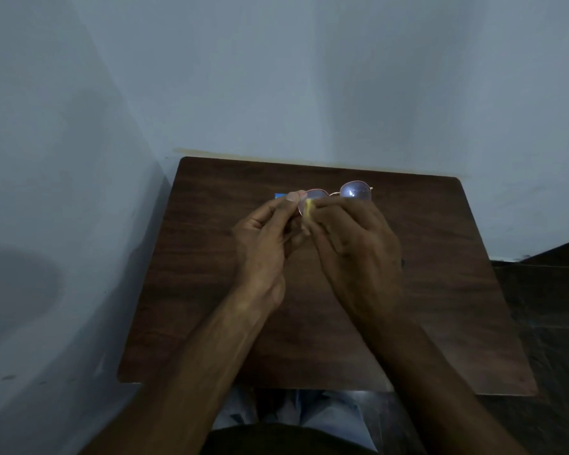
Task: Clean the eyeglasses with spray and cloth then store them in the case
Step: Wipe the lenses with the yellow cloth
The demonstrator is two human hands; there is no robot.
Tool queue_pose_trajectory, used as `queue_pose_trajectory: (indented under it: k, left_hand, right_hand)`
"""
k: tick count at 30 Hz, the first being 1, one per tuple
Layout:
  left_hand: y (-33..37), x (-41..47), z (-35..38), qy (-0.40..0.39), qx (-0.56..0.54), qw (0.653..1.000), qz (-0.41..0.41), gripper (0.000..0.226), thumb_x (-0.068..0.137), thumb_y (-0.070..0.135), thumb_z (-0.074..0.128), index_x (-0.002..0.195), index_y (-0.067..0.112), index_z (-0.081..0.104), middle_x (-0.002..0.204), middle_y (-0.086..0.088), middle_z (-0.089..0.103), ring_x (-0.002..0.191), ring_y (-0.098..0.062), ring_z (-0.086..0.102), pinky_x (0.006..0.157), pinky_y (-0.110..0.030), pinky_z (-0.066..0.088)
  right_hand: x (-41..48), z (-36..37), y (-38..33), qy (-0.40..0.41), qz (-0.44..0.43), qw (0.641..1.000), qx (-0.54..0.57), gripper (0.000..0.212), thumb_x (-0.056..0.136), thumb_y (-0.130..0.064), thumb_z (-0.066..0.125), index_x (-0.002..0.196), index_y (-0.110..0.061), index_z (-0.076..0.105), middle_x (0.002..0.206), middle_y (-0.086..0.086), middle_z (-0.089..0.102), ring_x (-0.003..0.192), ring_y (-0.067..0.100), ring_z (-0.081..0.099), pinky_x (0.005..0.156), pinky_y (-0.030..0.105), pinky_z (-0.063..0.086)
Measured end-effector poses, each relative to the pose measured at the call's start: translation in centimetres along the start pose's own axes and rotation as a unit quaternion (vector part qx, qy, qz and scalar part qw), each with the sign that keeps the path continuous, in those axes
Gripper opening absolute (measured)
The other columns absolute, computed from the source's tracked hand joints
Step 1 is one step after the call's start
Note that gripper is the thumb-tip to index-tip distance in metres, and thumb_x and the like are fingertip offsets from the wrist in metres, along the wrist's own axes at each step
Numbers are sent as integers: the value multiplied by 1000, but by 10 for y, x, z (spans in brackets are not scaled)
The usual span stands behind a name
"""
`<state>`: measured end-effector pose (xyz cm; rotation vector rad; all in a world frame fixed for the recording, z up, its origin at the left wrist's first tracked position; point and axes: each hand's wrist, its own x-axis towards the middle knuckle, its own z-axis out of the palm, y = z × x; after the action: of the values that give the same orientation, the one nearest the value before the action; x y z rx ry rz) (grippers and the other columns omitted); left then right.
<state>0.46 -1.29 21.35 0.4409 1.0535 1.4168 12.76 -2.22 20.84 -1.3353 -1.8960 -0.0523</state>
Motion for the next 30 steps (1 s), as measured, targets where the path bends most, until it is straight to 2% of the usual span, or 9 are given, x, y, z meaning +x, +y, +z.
queue_pose_trajectory:
  k: [6, 9, 13, 18, 21, 23, 25, 28, 30]
  left_hand:
    - [1, -2, 2, -5, 21, 1000, 7, 18, 101, 12, 64, 110, 5, 78, 96, -11, 77, 85, -19, 73, 72, -27, 63]
    - [2, 0, 0, -3, 16, 1000, 17, 16, 100, 12, 66, 106, 8, 80, 98, -9, 79, 87, -19, 75, 74, -27, 63]
    - [4, 5, -2, -2, 3, 1000, 31, 17, 101, 8, 64, 111, 2, 77, 105, -13, 80, 93, -22, 76, 79, -31, 65]
    - [10, 8, 0, 9, 30, 998, 57, 16, 100, 12, 67, 108, 8, 79, 99, -8, 80, 85, -14, 75, 65, -24, 59]
    - [11, 11, -1, 13, 14, 998, 65, 16, 99, 10, 66, 109, 5, 78, 102, -11, 79, 90, -19, 76, 72, -29, 63]
    - [12, 11, 1, 1, 21, 997, 73, 17, 99, 10, 66, 110, 4, 78, 105, -13, 79, 93, -21, 76, 75, -30, 63]
    - [14, 10, 3, -4, 30, 996, 78, 15, 99, 10, 67, 108, 5, 79, 103, -11, 80, 91, -19, 75, 72, -28, 62]
    - [18, 10, 3, -8, 38, 996, 76, 15, 99, 12, 68, 106, 6, 79, 102, -10, 80, 90, -18, 74, 69, -25, 60]
    - [18, 11, 0, -13, 34, 997, 75, 14, 98, 10, 68, 105, 6, 79, 102, -10, 80, 91, -19, 76, 72, -28, 62]
  right_hand:
    - [22, -2, -13, -39, 4, 999, -8, 27, 96, -12, 69, 123, -14, 74, 123, 2, 71, 110, 24, 66, 81, 38, 56]
    - [16, -6, -9, -62, 5, 998, -9, 20, 95, -13, 68, 114, -17, 75, 118, -1, 70, 105, 22, 65, 74, 42, 57]
    - [32, -2, 7, -26, 19, 999, -26, 15, 97, -14, 67, 109, -12, 76, 112, 4, 72, 97, 24, 66, 74, 44, 57]
    - [12, 1, -12, -38, -7, 999, 19, 16, 93, -8, 72, 108, -8, 77, 114, 8, 73, 97, 28, 69, 76, 46, 58]
    - [20, -2, -2, 1, 25, 1000, -6, 9, 91, -5, 72, 99, -7, 75, 106, 10, 72, 91, 29, 67, 73, 43, 55]
    - [36, -4, 0, 19, 36, 999, -9, 15, 93, -7, 70, 107, -8, 74, 108, 8, 72, 95, 28, 66, 74, 41, 55]
    - [38, -5, -9, -13, 22, 1000, -2, 24, 96, -12, 69, 119, -11, 73, 115, 7, 70, 101, 28, 66, 76, 39, 56]
    - [25, -8, -18, -40, -1, 999, -7, 20, 97, -17, 66, 114, -13, 76, 114, 7, 69, 100, 27, 66, 74, 39, 57]
    - [31, -9, -10, -15, 16, 1000, -20, 16, 97, -16, 63, 104, -11, 77, 108, 7, 70, 94, 27, 66, 70, 40, 57]
